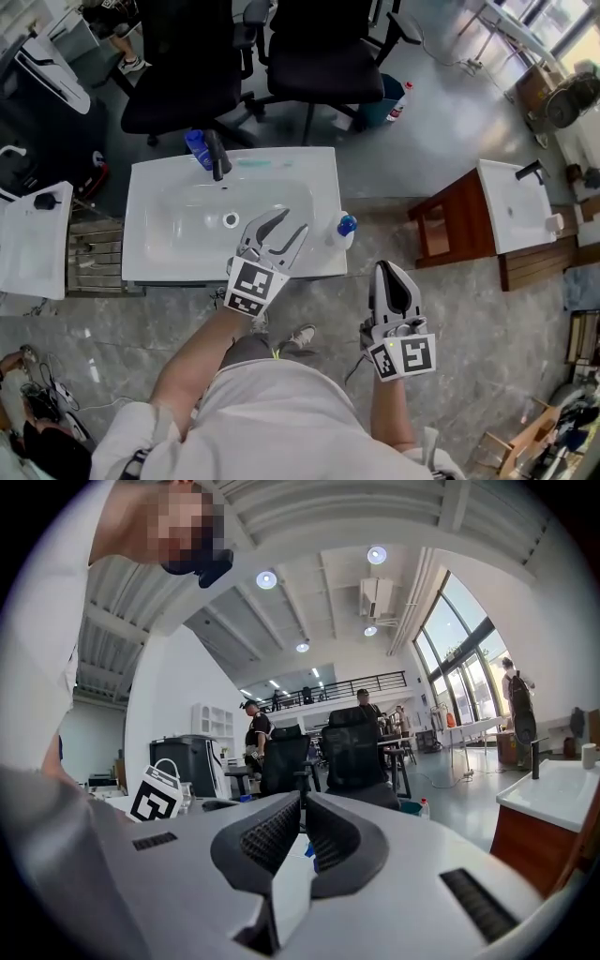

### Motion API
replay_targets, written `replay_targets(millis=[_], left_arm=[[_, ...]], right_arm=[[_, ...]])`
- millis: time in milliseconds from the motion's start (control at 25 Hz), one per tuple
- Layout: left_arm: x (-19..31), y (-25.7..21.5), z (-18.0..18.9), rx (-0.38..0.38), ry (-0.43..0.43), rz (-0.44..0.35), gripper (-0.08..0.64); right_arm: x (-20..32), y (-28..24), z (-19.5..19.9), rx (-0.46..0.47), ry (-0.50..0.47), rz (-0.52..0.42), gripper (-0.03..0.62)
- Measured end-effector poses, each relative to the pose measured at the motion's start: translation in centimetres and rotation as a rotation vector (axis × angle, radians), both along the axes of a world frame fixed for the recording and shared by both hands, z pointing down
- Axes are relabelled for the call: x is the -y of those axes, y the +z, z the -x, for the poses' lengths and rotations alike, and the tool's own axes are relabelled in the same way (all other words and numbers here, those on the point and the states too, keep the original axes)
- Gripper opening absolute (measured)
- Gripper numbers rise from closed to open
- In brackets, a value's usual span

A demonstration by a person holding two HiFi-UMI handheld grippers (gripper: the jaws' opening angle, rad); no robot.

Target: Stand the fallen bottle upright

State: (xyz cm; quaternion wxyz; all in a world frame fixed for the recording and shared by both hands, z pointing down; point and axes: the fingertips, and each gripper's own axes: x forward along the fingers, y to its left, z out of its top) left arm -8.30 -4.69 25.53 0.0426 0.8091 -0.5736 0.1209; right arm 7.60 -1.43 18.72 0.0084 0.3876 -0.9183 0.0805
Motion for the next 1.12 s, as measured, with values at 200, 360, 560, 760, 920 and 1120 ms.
replay_targets(millis=[200,360,560,760,920,1120], left_arm=[[0.0,-2.9,2.2,-0.009,-0.082,-0.057,0.071],[-0.5,-4.8,4.5,-0.031,-0.147,-0.088,0.018],[-2.1,-7.3,6.6,-0.061,-0.178,-0.114,0.018],[-4.3,-8.9,9.5,-0.068,-0.234,-0.149,0.018],[-5.4,-10.3,10.9,-0.077,-0.266,-0.181,0.018],[-7.0,-12.5,10.6,-0.085,-0.257,-0.217,0.018]], right_arm=[[0.7,-0.3,0.5,-0.001,-0.019,-0.004,0.046],[1.1,-0.7,0.6,-0.008,-0.031,-0.008,0.046],[1.8,-1.2,0.9,-0.019,-0.032,-0.017,0.046],[2.4,-1.8,1.4,-0.029,-0.028,-0.022,0.046],[2.5,-2.2,1.5,-0.05,-0.036,-0.029,0.046],[3.0,-2.8,0.8,-0.06,-0.002,-0.024,0.046]])
